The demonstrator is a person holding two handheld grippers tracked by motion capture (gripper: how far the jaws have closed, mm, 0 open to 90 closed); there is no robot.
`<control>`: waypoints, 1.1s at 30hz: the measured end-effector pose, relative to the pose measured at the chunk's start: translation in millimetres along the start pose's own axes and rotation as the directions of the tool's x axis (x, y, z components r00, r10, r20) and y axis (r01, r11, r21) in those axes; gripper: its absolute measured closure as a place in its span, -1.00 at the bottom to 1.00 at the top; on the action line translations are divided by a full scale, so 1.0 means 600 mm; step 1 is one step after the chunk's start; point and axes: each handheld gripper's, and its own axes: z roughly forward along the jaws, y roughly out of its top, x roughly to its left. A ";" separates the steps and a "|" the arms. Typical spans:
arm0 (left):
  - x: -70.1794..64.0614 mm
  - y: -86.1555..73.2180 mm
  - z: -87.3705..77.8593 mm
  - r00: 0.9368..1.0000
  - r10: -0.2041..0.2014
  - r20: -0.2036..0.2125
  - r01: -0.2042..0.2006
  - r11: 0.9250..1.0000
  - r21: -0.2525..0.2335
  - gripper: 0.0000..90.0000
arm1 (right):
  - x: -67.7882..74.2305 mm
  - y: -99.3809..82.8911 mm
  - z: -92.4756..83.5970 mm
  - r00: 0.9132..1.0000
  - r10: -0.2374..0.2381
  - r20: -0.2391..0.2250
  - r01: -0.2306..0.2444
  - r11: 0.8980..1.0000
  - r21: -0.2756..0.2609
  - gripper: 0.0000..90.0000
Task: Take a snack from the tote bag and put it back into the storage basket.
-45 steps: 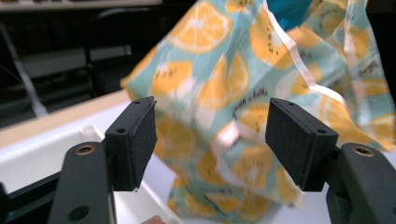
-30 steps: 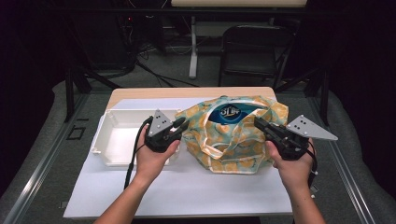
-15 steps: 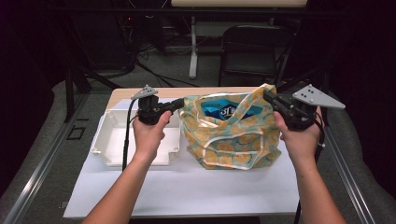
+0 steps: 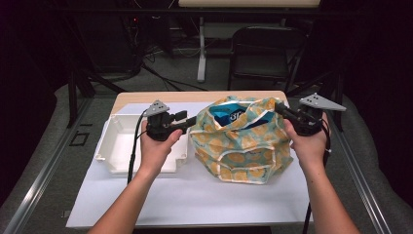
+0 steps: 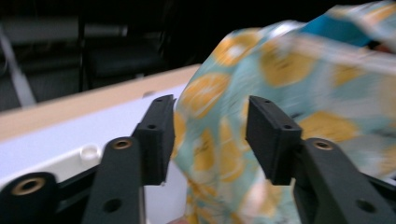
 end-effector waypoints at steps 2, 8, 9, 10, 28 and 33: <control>-0.006 0.001 -0.006 1.000 0.023 0.011 -0.023 1.000 -0.021 0.01 | 0.002 0.000 0.000 1.000 0.001 -0.002 -0.001 1.000 -0.006 1.00; -0.062 0.007 0.013 0.988 0.140 0.067 -0.140 0.990 -0.015 -0.66 | 0.008 0.002 0.000 1.000 -0.002 -0.004 0.002 1.000 -0.008 1.00; -0.062 0.007 0.013 0.988 0.140 0.067 -0.140 0.990 -0.015 -0.76 | 0.009 0.002 0.000 1.000 -0.001 -0.004 0.001 1.000 -0.008 1.00; -0.067 0.007 0.021 0.985 0.149 0.088 -0.149 0.989 0.000 -0.76 | 0.009 0.002 0.000 1.000 -0.001 -0.004 0.001 1.000 -0.008 1.00; -0.025 0.054 0.042 0.993 -0.015 0.116 0.018 1.000 -0.022 0.99 | 0.016 0.022 -0.012 0.999 -0.037 -0.017 0.036 0.999 -0.034 1.00; 0.014 0.065 0.072 0.972 -0.226 0.065 0.227 0.974 -0.012 1.00 | 0.014 0.047 0.007 0.999 -0.034 -0.013 0.033 0.999 -0.025 1.00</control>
